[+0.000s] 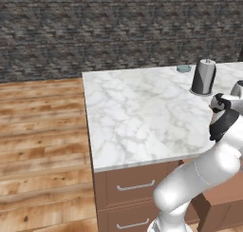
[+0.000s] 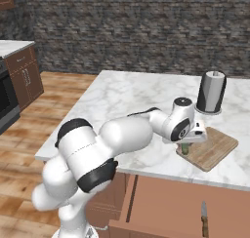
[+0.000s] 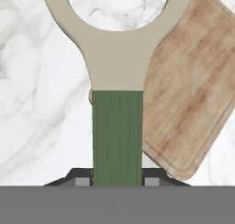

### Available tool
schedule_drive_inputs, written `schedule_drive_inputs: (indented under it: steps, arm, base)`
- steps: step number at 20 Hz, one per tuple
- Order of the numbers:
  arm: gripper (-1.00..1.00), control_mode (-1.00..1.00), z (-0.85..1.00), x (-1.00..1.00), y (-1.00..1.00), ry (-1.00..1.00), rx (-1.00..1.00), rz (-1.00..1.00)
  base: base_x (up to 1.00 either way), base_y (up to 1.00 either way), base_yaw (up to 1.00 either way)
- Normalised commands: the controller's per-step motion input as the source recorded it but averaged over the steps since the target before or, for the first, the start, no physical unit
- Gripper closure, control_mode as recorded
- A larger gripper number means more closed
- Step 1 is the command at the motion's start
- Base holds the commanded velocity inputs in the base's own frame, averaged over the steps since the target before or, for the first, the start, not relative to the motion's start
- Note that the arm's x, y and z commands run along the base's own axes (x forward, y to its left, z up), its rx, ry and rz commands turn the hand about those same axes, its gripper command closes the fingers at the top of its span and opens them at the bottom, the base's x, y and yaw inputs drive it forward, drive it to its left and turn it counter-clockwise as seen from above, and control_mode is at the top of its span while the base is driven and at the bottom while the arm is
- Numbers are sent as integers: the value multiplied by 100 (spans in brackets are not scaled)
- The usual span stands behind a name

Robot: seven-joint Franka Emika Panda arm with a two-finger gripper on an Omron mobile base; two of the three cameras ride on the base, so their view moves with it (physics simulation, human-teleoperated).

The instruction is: Open the drawer on the right and place the cutting tools on the cutting board.

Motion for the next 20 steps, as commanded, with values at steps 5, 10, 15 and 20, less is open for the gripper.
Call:
schedule_drive_inputs:
  steps: [5,10,15,20]
  arm:
    - [100,-100,0,30,0,1,2,-12]
    - [100,-100,0,4,0,0,3,-14]
    - [100,-100,0,0,0,0,2,-7]
    - [100,-100,0,0,0,0,0,-8]
  base:
    - [0,0,0]
    - [0,0,0]
    - [0,0,0]
    - [0,0,0]
